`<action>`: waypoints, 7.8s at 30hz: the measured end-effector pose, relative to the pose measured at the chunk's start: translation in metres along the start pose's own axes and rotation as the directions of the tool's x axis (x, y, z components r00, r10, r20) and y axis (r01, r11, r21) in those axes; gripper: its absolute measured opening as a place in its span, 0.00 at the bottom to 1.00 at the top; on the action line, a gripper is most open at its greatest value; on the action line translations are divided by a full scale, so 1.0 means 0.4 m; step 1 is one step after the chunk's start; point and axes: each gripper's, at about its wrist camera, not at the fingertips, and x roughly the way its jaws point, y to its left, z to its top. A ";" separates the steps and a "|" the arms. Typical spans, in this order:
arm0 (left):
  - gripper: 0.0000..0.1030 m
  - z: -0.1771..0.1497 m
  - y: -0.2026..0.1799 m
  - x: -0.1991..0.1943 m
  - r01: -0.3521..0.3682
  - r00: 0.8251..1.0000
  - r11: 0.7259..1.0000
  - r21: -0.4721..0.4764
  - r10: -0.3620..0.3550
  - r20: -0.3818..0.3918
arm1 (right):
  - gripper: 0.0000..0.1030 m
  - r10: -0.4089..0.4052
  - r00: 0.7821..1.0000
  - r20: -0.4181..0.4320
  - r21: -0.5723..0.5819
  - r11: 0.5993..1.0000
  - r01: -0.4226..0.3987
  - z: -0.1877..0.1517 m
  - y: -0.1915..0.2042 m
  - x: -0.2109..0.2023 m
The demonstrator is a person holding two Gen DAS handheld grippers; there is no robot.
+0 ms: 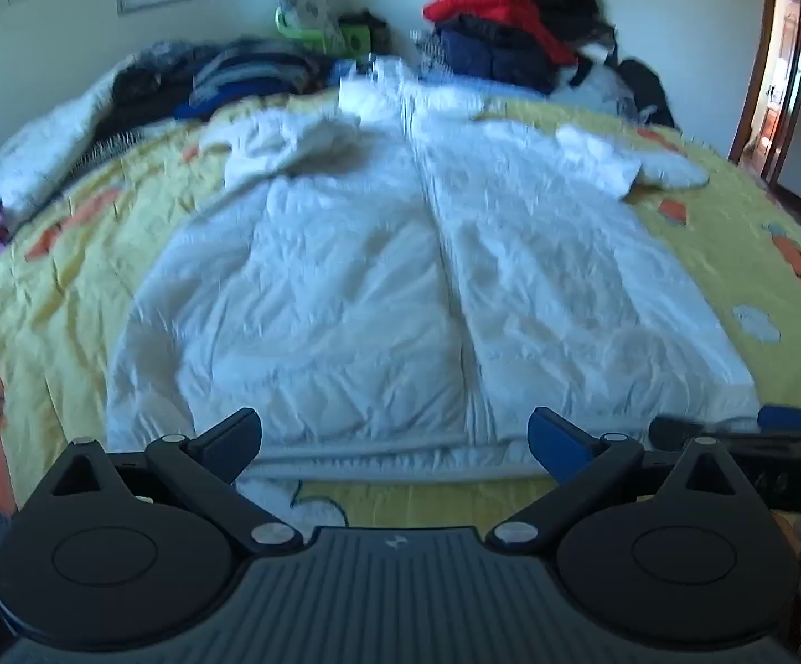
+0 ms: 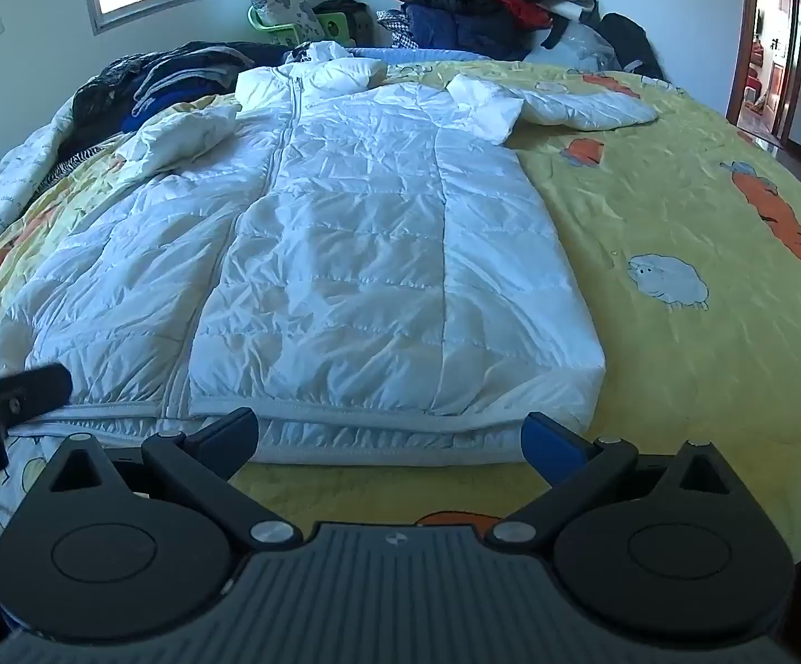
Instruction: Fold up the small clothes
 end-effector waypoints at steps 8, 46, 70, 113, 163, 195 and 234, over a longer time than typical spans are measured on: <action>1.00 0.026 0.005 0.054 0.051 0.994 0.999 0.012 -0.050 -0.099 | 1.00 0.009 0.999 -0.036 0.011 1.000 -0.009 0.023 -0.008 0.032; 1.00 0.077 -0.035 0.166 -0.004 0.987 0.999 0.054 0.013 -0.160 | 1.00 0.034 0.994 -0.101 0.017 0.999 -0.032 0.047 -0.036 0.138; 1.00 0.073 -0.029 0.162 -0.004 0.987 0.999 0.048 0.011 -0.158 | 0.99 0.033 0.994 -0.108 0.007 0.999 -0.032 0.040 -0.024 0.131; 1.00 0.275 0.113 0.252 0.010 1.000 0.987 -0.161 -0.010 0.002 | 1.00 0.148 0.985 0.085 -0.001 0.989 -0.148 0.433 -0.156 0.187; 1.00 0.252 0.294 0.655 0.056 0.988 0.902 -0.428 0.012 0.154 | 0.11 0.714 0.694 0.092 0.107 0.686 -0.720 1.263 -0.024 1.107; 1.00 0.244 0.308 0.652 0.089 0.984 0.885 -0.458 -0.006 0.179 | 0.25 0.596 0.800 -0.069 0.585 0.674 -0.452 0.597 -0.090 0.781; 1.00 0.518 0.278 0.725 0.370 0.926 0.723 -0.584 -0.341 0.164 | 0.27 0.663 0.742 0.095 0.645 0.527 -0.553 0.556 -0.246 0.811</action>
